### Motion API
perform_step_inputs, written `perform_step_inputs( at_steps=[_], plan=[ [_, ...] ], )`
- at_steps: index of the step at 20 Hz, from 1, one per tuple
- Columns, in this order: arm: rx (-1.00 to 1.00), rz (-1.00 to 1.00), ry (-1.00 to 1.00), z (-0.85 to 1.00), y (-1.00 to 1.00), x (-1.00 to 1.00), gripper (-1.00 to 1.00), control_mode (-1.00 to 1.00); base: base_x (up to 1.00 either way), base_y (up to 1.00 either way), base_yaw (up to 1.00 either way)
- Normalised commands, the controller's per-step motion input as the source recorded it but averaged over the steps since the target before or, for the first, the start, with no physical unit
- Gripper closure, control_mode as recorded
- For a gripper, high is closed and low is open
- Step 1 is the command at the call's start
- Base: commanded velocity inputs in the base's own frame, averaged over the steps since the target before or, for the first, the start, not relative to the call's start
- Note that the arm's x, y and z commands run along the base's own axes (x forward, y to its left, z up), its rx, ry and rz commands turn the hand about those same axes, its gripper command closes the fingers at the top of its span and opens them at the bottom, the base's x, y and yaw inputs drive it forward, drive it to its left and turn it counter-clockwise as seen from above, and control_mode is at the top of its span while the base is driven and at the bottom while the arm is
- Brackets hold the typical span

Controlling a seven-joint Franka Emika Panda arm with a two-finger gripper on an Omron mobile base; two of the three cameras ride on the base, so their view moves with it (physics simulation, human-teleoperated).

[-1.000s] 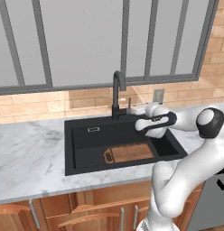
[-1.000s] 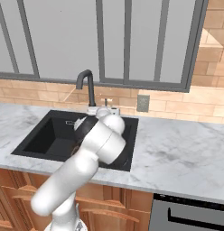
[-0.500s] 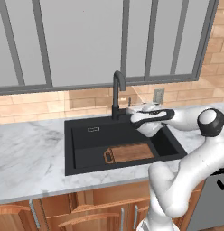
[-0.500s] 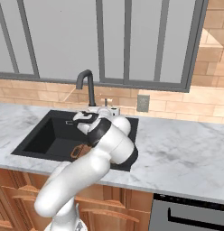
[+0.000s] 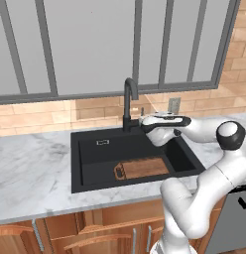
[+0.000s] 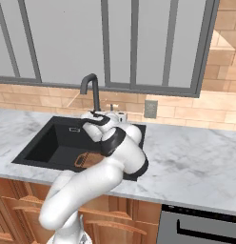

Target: Turn on the sink faucet with hot water and rinse the cutting board for ten seconds, then turn off the faucet. Push the cutting board to reach the water if necessary.

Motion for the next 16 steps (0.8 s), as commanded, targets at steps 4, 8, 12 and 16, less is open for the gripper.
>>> perform_step_inputs(
  at_steps=[4, 8, 12, 16],
  plan=[
    [0.0, 0.0, 0.0, -0.01, 0.0, 0.23, -1.0, -1.0, 0.0, 0.0, 0.0],
    [0.0, 0.0, 0.0, -0.01, 0.0, 0.31, -1.0, -1.0, 0.0, 0.0, 0.0],
    [0.0, 0.0, 0.0, -0.04, 0.0, 0.26, -1.0, -1.0, 0.0, 0.0, 0.0],
    [0.0, 0.0, 0.0, 0.0, 0.01, 0.15, -1.0, -1.0, 0.0, 0.0, 0.0]
  ],
)
